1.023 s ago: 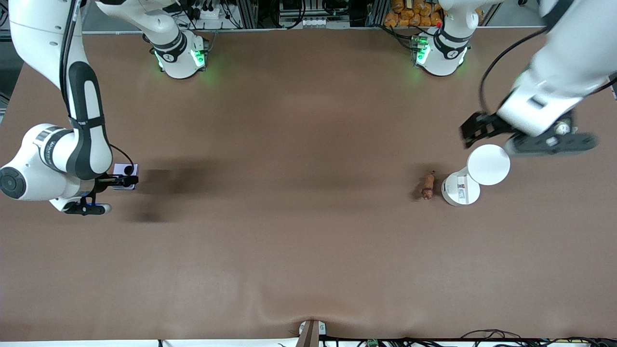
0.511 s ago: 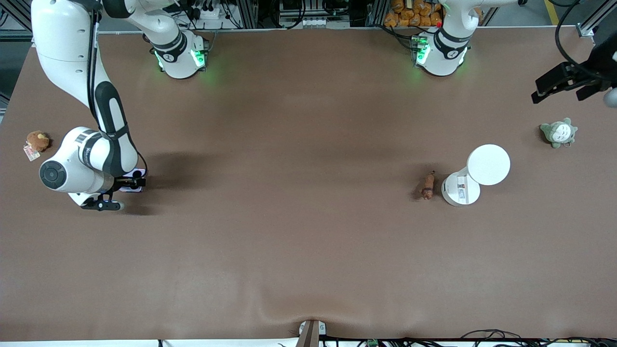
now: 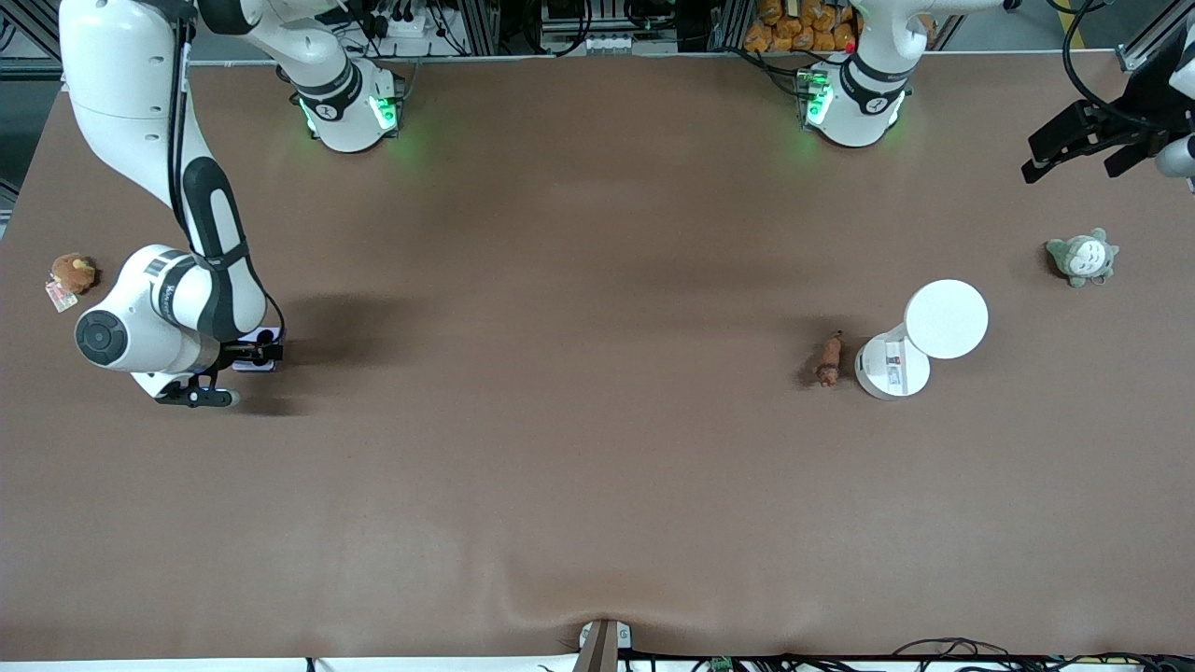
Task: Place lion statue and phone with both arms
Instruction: 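Set the lion by the white cup while the right gripper lowers the phone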
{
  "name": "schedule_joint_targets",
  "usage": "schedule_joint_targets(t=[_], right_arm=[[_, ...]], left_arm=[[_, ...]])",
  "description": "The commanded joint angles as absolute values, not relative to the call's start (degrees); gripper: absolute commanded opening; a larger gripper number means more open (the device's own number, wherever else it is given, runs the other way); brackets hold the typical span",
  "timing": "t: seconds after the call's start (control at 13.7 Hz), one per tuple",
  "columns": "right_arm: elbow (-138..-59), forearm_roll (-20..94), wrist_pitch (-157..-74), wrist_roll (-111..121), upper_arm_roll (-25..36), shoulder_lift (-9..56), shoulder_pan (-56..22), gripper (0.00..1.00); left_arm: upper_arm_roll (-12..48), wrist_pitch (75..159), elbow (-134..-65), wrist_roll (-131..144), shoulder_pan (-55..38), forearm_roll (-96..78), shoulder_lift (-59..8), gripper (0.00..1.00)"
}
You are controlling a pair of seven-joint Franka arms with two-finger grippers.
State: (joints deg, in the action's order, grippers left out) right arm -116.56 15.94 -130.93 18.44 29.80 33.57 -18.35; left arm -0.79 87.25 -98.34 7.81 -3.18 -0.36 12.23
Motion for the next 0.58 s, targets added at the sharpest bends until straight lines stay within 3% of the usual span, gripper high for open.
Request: schedule_joint_targets(t=[0.0, 0.29, 0.51], right_arm=[[-115.67, 16.35, -128.51, 19.51, 29.79, 31.82, -17.93, 1.0], [-105.59, 16.0, -117.45, 19.6, 30.23, 30.06, -16.7, 1.0], [-92.77, 15.56, -102.28, 19.43, 30.23, 30.23, -13.54, 1.0]], left_arm=[[-0.88, 88.24, -98.7, 7.38, -3.78, 1.23, 12.75, 1.0], [-0.79, 88.33, -98.17, 7.38, -3.95, 1.14, 10.99, 1.0], [-0.7, 88.33, -98.09, 7.47, -3.69, 1.14, 10.99, 1.0]])
